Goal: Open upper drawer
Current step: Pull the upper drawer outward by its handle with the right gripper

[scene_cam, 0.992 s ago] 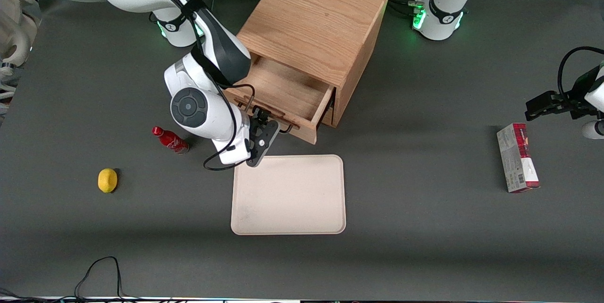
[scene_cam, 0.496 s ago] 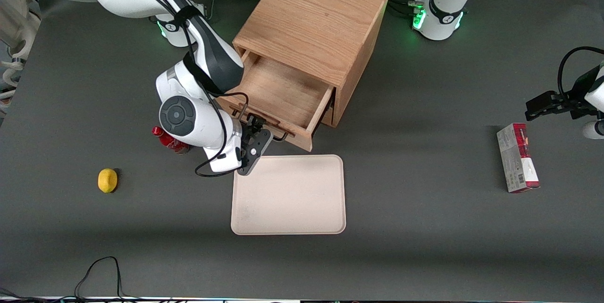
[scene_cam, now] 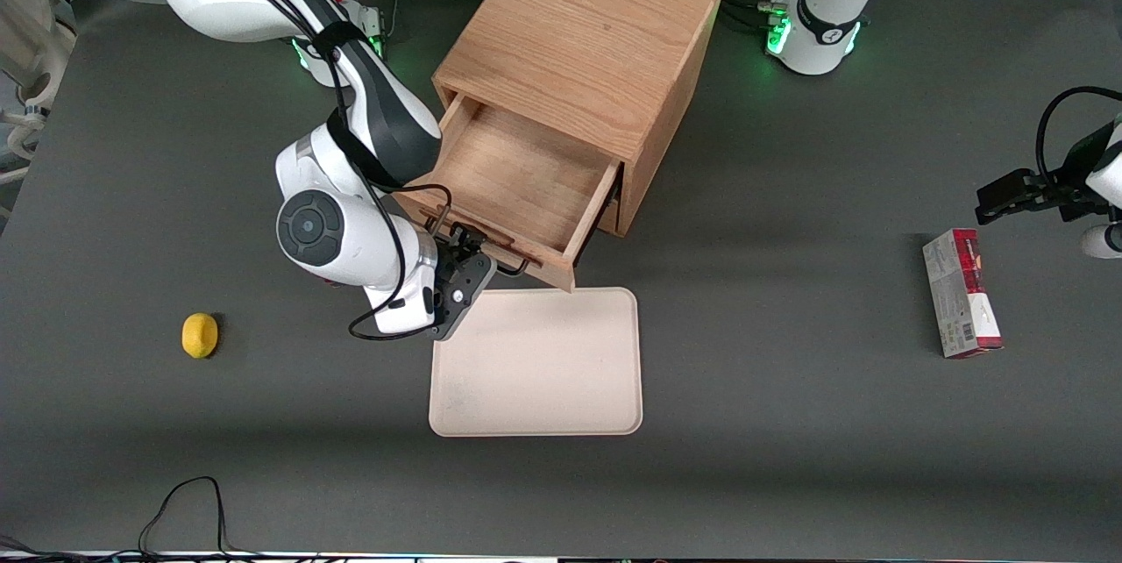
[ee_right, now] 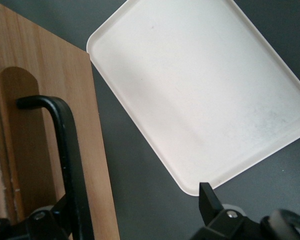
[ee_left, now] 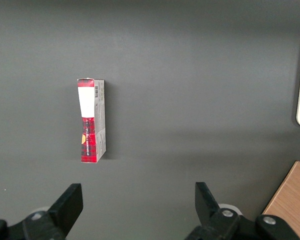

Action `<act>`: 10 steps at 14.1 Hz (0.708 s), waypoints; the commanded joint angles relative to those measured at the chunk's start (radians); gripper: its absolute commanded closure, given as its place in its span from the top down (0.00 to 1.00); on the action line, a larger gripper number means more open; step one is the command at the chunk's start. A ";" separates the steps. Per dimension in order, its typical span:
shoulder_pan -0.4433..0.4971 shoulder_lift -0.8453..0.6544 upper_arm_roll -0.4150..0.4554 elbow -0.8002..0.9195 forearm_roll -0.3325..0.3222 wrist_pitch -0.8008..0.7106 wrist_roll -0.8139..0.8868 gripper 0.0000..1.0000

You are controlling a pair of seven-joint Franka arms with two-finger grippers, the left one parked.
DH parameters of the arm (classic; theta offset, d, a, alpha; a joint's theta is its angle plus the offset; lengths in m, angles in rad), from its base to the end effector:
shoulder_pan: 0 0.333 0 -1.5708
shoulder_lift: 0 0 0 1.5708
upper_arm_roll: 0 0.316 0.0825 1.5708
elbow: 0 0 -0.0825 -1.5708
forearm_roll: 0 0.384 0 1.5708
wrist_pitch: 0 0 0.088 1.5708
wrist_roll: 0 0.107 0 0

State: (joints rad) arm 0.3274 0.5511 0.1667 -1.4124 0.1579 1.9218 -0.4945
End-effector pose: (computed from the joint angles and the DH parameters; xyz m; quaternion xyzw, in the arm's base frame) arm 0.6261 0.3254 0.3837 -0.8922 -0.4358 0.0175 0.1171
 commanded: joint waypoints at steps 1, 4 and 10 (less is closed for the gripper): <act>-0.022 0.027 0.005 0.044 0.023 -0.006 -0.015 1.00; -0.039 0.029 0.005 0.055 0.025 -0.006 -0.015 1.00; -0.070 0.050 0.005 0.076 0.043 -0.006 -0.035 1.00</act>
State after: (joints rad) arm 0.2737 0.5713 0.1666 -1.3844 0.1848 1.9222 -0.4949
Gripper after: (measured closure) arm 0.000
